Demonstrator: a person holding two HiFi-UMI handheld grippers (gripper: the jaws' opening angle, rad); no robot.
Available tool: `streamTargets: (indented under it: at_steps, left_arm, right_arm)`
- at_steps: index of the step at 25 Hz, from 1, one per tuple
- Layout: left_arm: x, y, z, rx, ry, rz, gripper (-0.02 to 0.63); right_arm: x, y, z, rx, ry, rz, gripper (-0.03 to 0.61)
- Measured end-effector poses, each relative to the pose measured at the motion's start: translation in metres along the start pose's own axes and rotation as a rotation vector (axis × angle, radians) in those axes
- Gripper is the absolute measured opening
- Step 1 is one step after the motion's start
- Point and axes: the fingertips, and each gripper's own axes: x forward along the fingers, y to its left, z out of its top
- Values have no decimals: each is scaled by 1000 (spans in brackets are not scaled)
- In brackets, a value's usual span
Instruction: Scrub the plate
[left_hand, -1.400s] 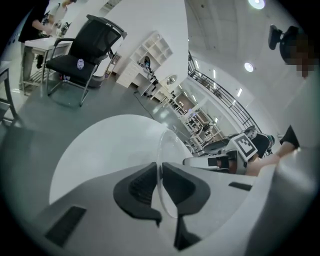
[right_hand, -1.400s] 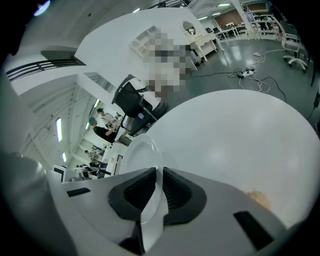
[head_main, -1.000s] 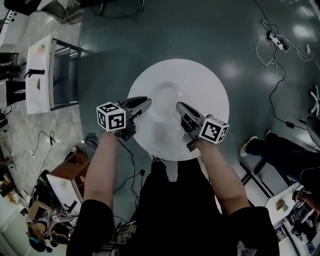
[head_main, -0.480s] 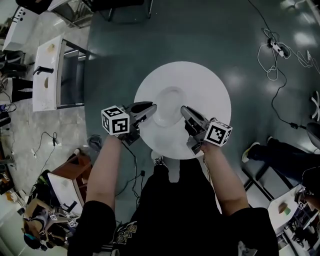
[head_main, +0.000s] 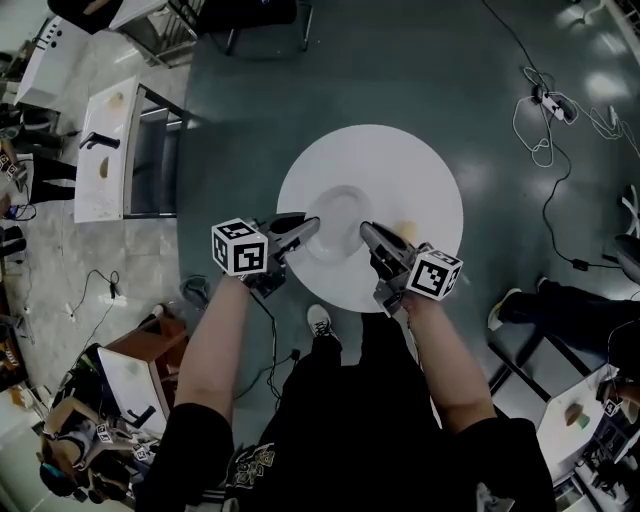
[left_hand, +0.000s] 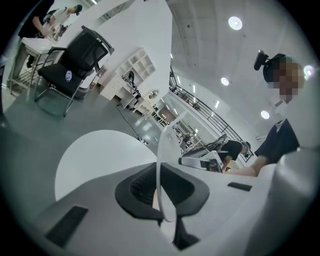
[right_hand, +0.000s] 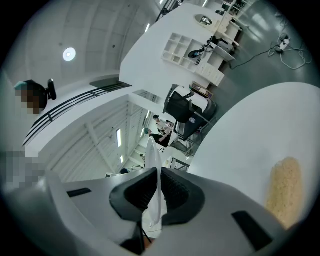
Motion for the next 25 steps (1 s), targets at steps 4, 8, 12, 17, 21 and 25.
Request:
streamTargets:
  at_steps: [4,8,12,17,21,25]
  left_arm:
    - [-12,-3,-14,40,-4,88,20]
    - [-18,-3,-20,21,-39,146,20]
    - [-25,2,-21,5,-92,234,20]
    - [-27,3,-22,34,-136,345,20]
    - [-27,-3,-23,62,-173,398,20]
    - [-26,-8,-29,74,-185,434,20]
  right_arm:
    - [-9,3,-14,-48,-9,-51,37]
    - [-24,1,-13,-105,-32,-129,38]
    - [-58,-24,-17,-277,-7,-356,67]
    - [-110,-67,-21,-346,20,-639,115]
    - [-121,-92,-29,-325,75,-726,150]
    - [-111,-115,-36,-292,131,-746,175]
